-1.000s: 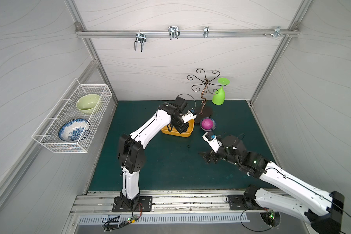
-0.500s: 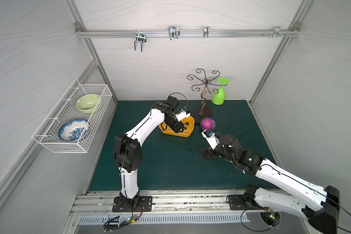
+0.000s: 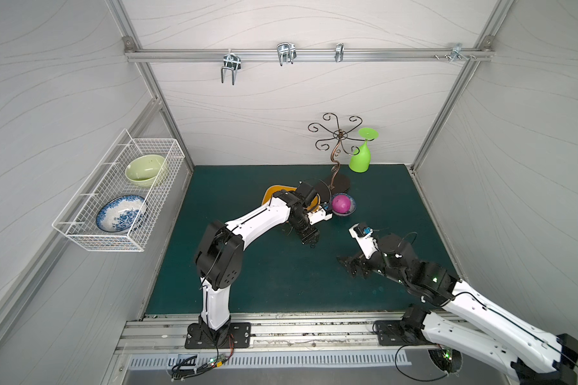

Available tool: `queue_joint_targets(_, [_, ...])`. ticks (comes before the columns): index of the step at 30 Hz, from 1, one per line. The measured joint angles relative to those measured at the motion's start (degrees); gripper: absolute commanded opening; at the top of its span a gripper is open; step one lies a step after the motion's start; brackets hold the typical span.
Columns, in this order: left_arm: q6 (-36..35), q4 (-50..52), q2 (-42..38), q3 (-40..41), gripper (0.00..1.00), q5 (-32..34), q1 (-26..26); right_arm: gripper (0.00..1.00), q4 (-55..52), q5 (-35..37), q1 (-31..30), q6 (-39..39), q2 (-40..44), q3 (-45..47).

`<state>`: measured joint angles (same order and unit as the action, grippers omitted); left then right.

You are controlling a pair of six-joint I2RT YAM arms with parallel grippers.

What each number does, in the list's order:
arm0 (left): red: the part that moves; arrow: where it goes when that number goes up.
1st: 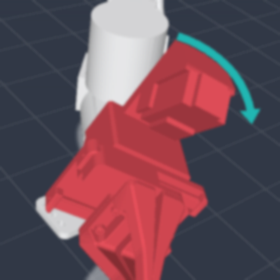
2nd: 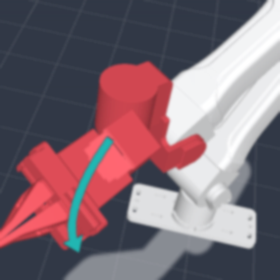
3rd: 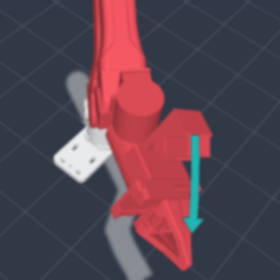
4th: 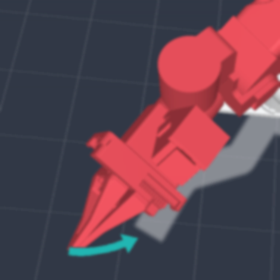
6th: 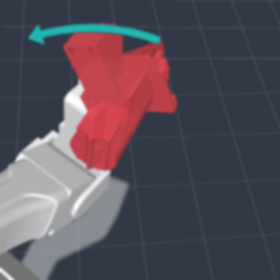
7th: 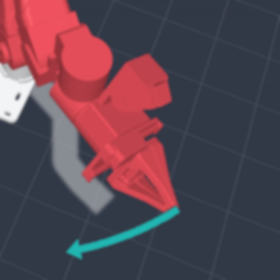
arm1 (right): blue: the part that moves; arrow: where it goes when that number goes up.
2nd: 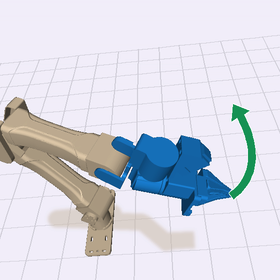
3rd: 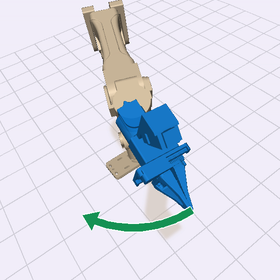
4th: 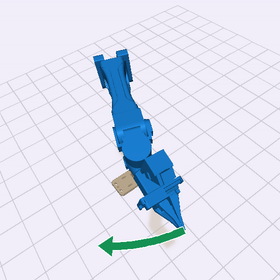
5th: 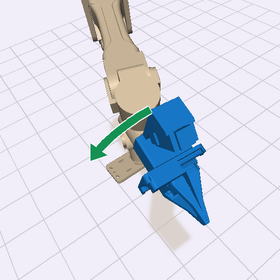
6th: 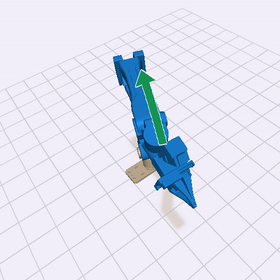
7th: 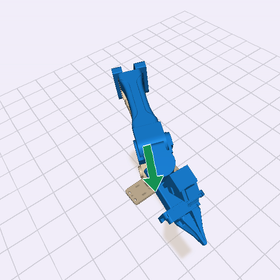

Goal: Put the nuts on the desktop into the storage box
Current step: Pick up the nut from the center of the board.

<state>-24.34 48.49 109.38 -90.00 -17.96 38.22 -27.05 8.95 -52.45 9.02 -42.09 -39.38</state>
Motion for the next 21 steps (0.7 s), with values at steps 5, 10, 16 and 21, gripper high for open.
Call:
queue_joint_targets(5, [1.1,-1.8,1.8,0.0,0.61,2.6,1.8,0.99,0.0,-1.8,0.0,2.4,-0.3,2.9])
queue_joint_targets(10, [1.8,-3.3,5.0,0.0,0.60,6.7,3.2,0.99,0.0,-2.4,0.0,3.9,-0.2,5.0])
queue_joint_targets(16, [2.2,-4.5,7.3,0.2,0.59,10.4,4.1,0.99,0.0,-2.4,0.0,5.1,0.7,6.1])
queue_joint_targets(21, [2.4,-5.1,7.6,0.5,0.56,10.9,4.5,0.99,0.0,-2.4,0.0,5.2,1.1,6.1])
